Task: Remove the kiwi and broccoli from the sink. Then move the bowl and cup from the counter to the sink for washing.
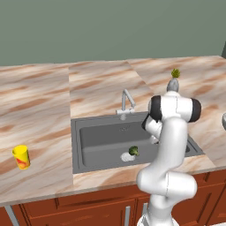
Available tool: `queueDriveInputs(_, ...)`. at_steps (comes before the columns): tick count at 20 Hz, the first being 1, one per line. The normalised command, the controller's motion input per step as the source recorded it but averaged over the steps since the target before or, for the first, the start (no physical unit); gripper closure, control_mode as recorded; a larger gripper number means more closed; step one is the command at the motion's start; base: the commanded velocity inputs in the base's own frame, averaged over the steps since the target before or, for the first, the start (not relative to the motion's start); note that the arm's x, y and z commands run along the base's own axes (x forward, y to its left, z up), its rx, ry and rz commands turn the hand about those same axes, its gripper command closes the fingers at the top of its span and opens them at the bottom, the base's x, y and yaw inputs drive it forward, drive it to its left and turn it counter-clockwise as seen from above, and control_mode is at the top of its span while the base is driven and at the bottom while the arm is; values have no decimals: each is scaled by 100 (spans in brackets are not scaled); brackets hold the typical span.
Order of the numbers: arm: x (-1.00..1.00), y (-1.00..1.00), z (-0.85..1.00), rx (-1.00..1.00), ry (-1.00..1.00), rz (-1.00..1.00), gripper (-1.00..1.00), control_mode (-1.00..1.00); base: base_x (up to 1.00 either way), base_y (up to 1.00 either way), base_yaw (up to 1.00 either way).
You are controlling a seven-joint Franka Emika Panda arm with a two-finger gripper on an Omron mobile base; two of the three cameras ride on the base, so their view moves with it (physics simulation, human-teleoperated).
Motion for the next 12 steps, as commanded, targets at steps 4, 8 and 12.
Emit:
queueDriveInputs(4,-13,-6,45,0,0,0,100,-100,0,0,0)
queueDriveInputs(8,-8,-5,47,0,0,0,100,-100,0,0,0)
queueDriveInputs(12,-3,-5,47,0,0,0,100,-100,0,0,0)
